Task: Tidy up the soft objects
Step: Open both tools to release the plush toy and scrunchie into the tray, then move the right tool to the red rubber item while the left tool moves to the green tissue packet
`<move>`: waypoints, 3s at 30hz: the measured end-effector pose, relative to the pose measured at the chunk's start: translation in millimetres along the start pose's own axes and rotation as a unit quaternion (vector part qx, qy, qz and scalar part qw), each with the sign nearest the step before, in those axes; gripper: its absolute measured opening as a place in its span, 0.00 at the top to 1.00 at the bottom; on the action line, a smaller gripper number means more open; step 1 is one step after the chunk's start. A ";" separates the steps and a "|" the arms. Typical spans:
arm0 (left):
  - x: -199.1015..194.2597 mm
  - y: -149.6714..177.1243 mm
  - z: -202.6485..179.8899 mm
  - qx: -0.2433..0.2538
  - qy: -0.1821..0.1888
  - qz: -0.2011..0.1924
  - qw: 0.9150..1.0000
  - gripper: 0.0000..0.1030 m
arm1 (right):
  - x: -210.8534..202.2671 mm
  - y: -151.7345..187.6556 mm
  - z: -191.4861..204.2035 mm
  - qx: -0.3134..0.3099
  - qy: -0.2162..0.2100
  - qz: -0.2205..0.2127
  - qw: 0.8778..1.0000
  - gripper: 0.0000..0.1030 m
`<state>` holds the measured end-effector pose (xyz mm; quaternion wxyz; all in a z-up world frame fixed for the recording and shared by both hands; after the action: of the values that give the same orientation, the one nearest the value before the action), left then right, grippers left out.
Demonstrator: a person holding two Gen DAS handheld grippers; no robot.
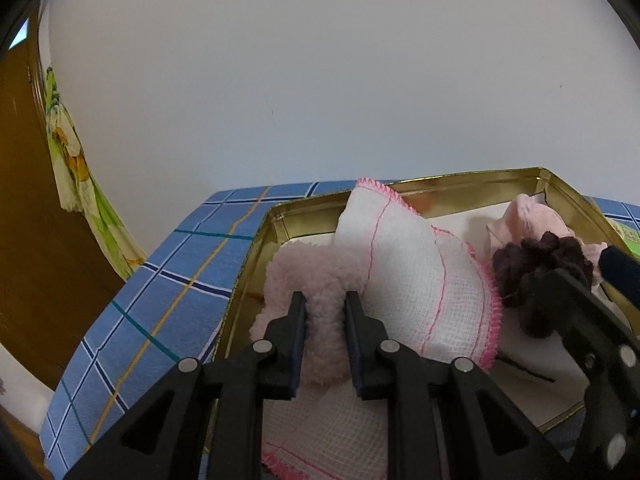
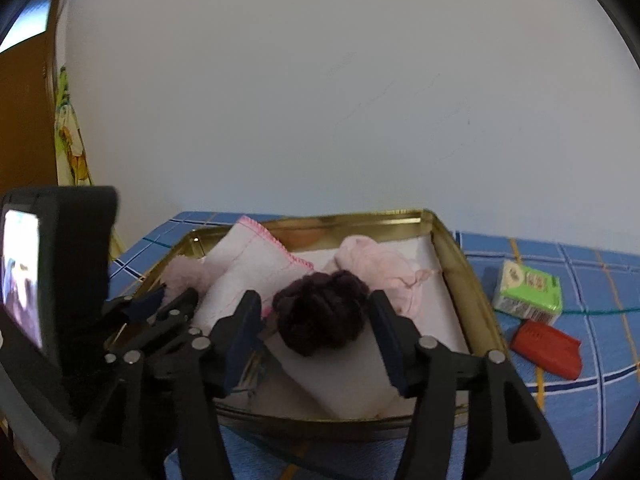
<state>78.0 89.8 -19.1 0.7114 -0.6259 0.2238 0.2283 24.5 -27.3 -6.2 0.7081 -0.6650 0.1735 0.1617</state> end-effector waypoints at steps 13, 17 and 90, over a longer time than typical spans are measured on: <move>-49.3 -7.1 -1.0 -0.028 0.045 -0.123 0.991 0.19 | -61.2 -5.6 -60.8 0.089 0.087 -0.123 0.985 0.07; -55.2 -5.6 -7.4 -0.023 0.051 -0.133 0.990 0.19 | -61.4 -3.3 -74.0 0.099 0.095 -0.108 0.985 0.07; -104.4 44.6 -148.5 0.018 0.188 -0.079 0.979 0.19 | 36.0 18.1 -184.5 -0.076 -0.028 0.177 0.981 0.51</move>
<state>-36.9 -57.3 -8.4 0.6838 -0.6602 0.3074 0.0455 42.4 -210.3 -49.0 0.6204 -0.6708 0.2561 0.3154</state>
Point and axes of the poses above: each gripper's, at about its wrist camera, not at the fingertips, and x roughly the way its jaws point, z to its left, y to its underside, the point moved 1 cm from there along x, roughly the way its jaws point, and after that the axes turned 11 degrees about y, right-handed, at the moved point
